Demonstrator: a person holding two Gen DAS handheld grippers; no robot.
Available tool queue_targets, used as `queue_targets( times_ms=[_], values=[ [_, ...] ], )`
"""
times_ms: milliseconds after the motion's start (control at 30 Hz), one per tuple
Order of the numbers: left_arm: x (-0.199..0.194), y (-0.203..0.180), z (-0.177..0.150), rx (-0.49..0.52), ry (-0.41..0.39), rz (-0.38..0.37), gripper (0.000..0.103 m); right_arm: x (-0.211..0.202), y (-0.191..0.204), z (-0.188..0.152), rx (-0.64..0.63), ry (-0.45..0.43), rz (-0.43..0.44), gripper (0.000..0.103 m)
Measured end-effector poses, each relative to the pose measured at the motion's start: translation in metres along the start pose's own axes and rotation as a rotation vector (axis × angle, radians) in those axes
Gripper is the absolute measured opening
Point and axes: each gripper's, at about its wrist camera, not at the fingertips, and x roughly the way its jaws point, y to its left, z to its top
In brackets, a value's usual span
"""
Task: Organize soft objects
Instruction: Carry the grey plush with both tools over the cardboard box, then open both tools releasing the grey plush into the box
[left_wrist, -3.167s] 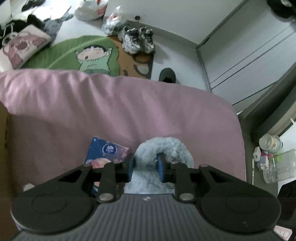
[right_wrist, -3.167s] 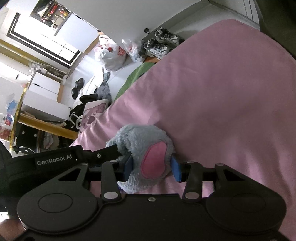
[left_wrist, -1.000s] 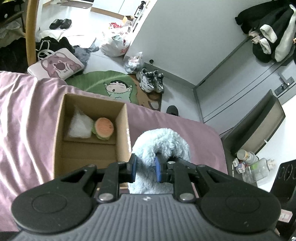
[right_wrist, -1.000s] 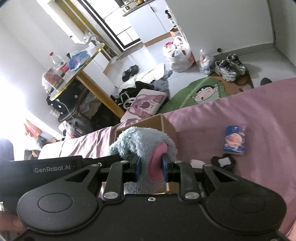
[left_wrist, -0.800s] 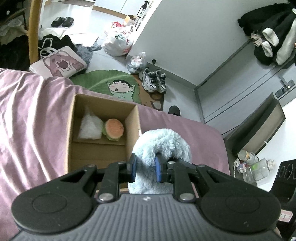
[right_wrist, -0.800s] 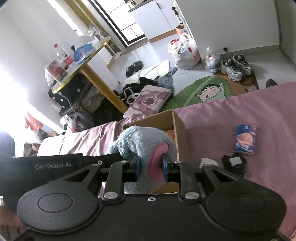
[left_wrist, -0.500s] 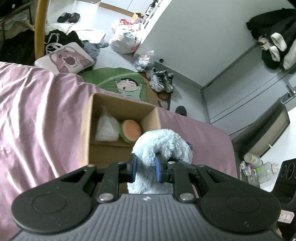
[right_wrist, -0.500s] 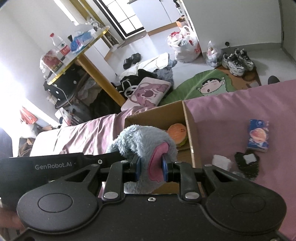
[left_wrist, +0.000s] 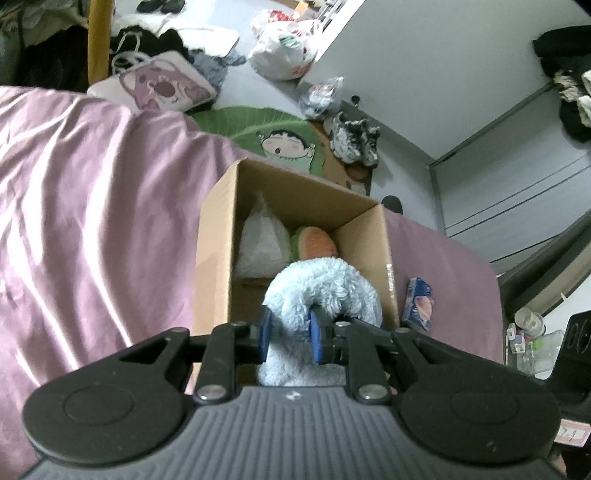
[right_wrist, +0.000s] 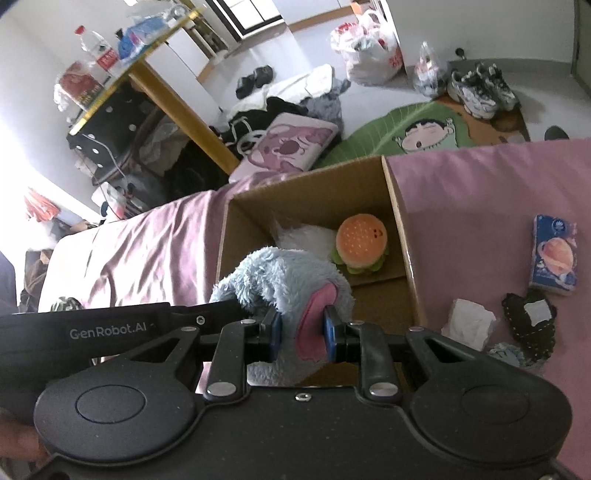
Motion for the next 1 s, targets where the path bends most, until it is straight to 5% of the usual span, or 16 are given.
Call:
queue_targets(
  times_ms=[333,467,633,767,1000],
  values=[
    [0.004,0.005,0.006,-0.019,0.002,0.023,0.023,0.031,-0.012,0.000,0.078,0.062,0.023,0.023],
    [-0.002,0.007,0.006,-0.030,0.007,0.031,0.024,0.047,-0.013,-0.006,0.138,0.134,0.038,0.036],
    [-0.013,0.009,0.004,-0.037,-0.003,0.031,0.028,0.026,-0.004,-0.009,0.114,0.098,0.018,0.048],
    [-0.024,0.007,0.001,-0.040,-0.013,0.038,0.040,0.004,0.003,-0.011,0.093,0.062,-0.004,0.056],
    [-0.052,-0.003,-0.009,-0.028,-0.069,0.047,0.076,-0.025,0.010,-0.014,0.070,0.025,-0.054,0.073]
  ],
)
